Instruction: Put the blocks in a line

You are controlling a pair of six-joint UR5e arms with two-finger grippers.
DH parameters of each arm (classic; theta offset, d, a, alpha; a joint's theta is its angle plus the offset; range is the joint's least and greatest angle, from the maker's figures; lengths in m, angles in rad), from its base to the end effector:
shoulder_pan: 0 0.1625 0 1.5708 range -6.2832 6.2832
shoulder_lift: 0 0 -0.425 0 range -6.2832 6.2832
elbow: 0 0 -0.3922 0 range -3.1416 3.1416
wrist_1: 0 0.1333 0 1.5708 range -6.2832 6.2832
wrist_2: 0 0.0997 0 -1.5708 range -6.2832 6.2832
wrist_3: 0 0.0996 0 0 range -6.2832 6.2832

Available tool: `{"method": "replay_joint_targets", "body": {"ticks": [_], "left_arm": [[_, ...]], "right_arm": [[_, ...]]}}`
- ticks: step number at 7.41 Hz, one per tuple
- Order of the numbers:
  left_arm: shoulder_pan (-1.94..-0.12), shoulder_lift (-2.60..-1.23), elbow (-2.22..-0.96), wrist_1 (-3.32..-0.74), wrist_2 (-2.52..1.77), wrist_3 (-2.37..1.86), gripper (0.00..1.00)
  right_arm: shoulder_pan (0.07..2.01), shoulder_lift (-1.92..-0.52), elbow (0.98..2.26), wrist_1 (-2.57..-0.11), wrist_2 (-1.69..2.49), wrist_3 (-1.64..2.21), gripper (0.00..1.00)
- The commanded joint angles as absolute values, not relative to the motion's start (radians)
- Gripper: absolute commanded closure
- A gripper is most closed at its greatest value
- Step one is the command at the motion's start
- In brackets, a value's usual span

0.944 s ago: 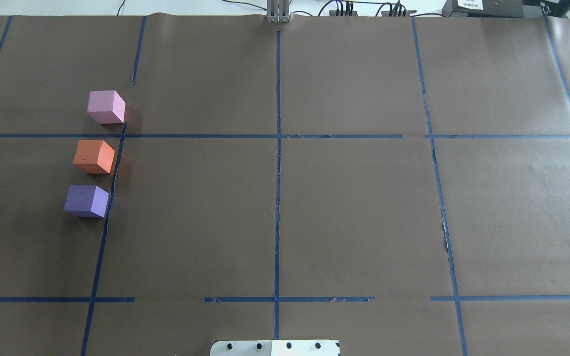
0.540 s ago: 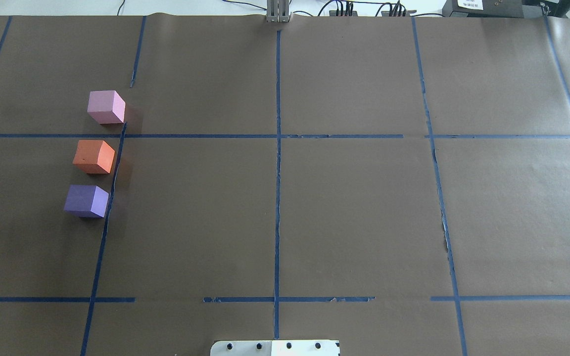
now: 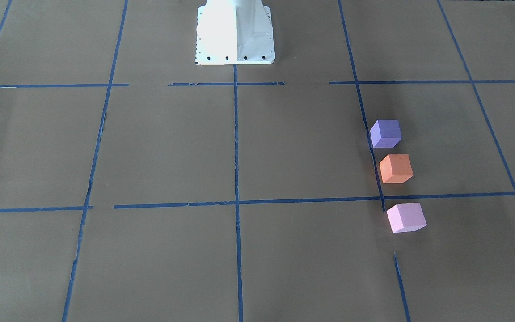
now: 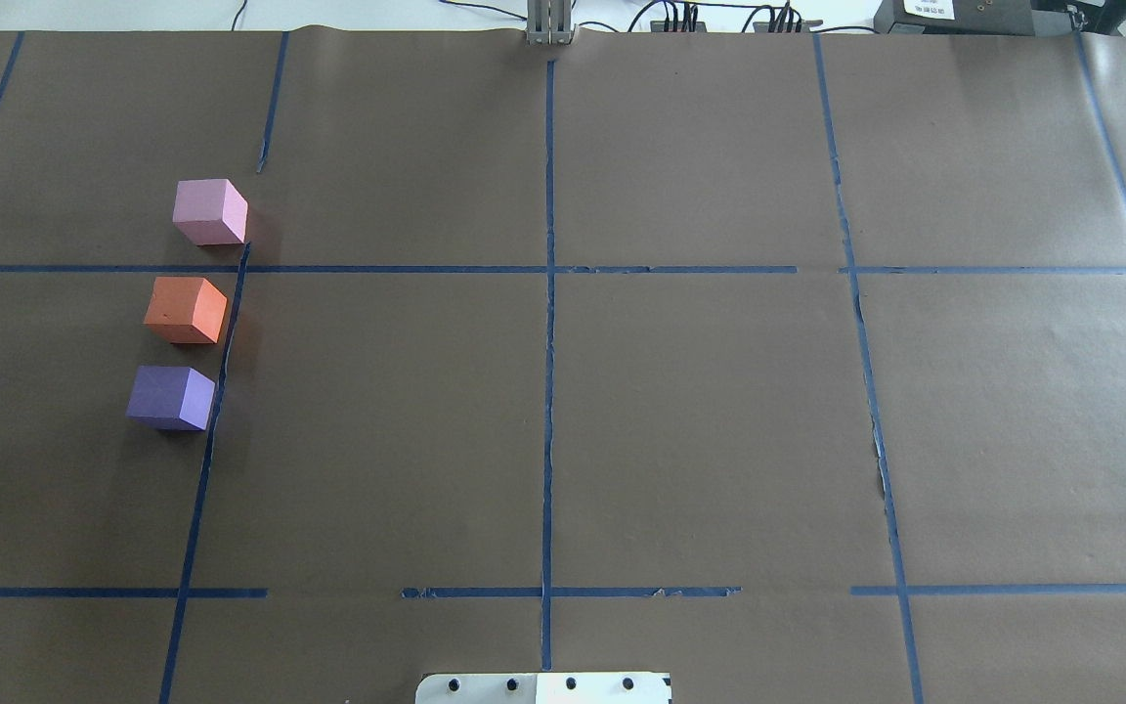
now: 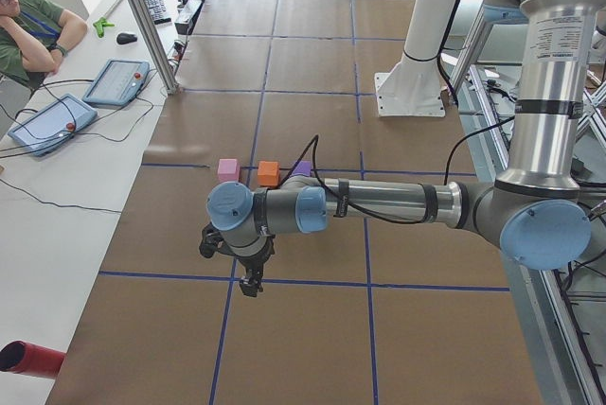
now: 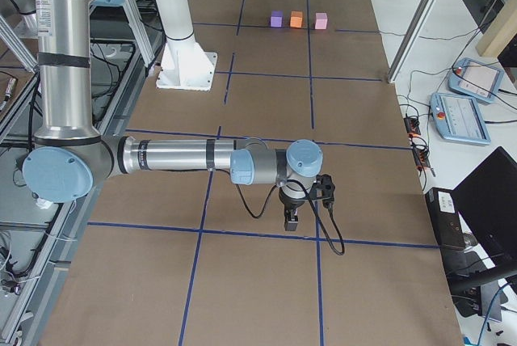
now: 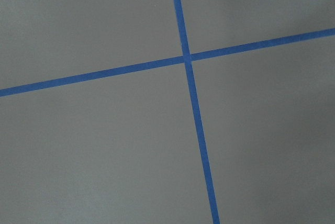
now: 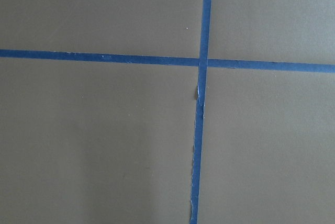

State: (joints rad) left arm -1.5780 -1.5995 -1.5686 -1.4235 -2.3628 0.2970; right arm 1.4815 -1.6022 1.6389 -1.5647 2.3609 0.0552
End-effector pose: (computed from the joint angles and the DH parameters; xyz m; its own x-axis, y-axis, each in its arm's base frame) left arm -0.0660 -0.4943 0.6584 0.6732 0.2037 -0.7109 -0.1985 0.9758 0.0916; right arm 0.0194 -0.4849 0.6387 0.7021 -0.0380 0.7111 0.0504 0.9987 0.0036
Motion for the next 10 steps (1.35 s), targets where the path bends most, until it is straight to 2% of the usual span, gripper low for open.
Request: {"method": "replay_joint_targets", "body": {"ticks": [1,10], "left_arm": [[-1.577,-1.591,-1.568,-1.424,-2.365,0.292,0.00],[-1.580,-1.592,-1.568,-1.436,-2.367,0.288,0.00]], "right_arm": [[1.482,-1.603,1.640,-1.565,2.361,0.055,0.00],[1.480,-1.601,1.640,-1.565,2.362,0.055,0.00]]}}
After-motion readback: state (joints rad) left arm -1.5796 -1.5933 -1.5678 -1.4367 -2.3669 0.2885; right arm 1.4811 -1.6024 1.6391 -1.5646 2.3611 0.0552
